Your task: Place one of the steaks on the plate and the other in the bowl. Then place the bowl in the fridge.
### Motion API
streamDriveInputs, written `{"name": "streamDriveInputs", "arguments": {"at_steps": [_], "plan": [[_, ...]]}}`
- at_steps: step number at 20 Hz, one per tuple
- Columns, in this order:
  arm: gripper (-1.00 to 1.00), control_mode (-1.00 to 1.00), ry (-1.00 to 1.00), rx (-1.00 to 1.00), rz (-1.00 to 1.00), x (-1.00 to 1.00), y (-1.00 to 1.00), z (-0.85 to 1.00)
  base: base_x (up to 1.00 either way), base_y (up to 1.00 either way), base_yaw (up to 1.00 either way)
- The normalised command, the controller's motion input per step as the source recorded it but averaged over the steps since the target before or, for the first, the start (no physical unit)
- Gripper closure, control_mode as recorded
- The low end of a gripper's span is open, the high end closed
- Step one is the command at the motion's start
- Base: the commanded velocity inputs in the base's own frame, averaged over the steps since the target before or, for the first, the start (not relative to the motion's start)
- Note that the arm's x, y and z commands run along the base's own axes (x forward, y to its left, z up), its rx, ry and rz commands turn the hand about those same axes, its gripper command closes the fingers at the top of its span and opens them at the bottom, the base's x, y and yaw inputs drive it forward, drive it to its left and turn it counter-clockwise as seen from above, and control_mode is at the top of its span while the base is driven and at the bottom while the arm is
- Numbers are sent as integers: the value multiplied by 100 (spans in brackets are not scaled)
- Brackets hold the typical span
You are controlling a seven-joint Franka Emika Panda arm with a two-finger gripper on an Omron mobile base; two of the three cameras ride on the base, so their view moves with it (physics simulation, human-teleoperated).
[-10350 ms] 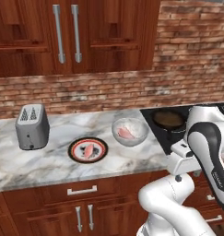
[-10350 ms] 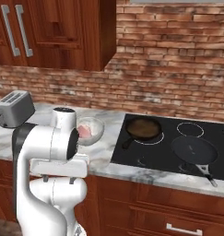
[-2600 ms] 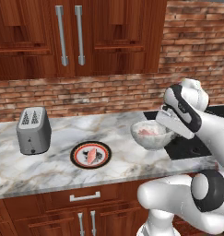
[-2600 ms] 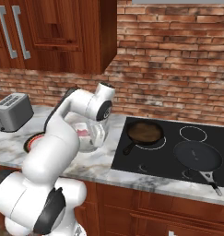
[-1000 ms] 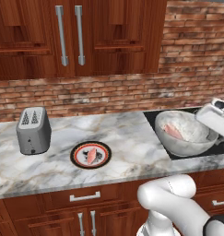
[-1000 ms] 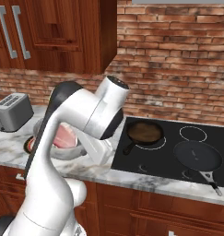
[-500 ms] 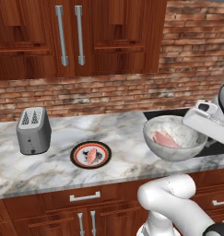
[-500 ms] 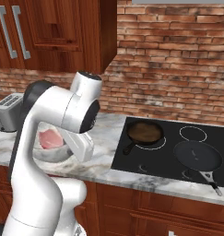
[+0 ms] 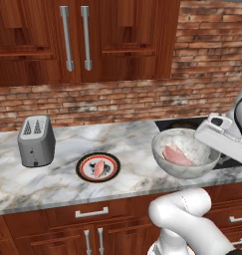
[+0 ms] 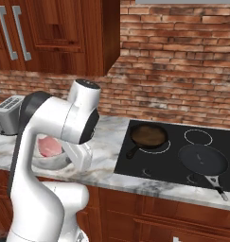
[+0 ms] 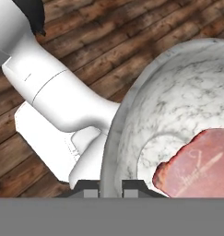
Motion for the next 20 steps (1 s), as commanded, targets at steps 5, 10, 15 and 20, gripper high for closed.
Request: {"name": "streamDriveInputs", "arguments": {"at_steps": [5, 10, 15, 20], "plan": [[100, -100, 0, 0, 0, 0, 0, -14, 0, 0, 0], [100, -100, 0, 0, 0, 0, 0, 0, 0, 0, 0], [100, -100, 0, 0, 0, 0, 0, 0, 0, 0, 0], [100, 100, 0, 0, 0, 0, 0, 0, -12, 3, 0]]}}
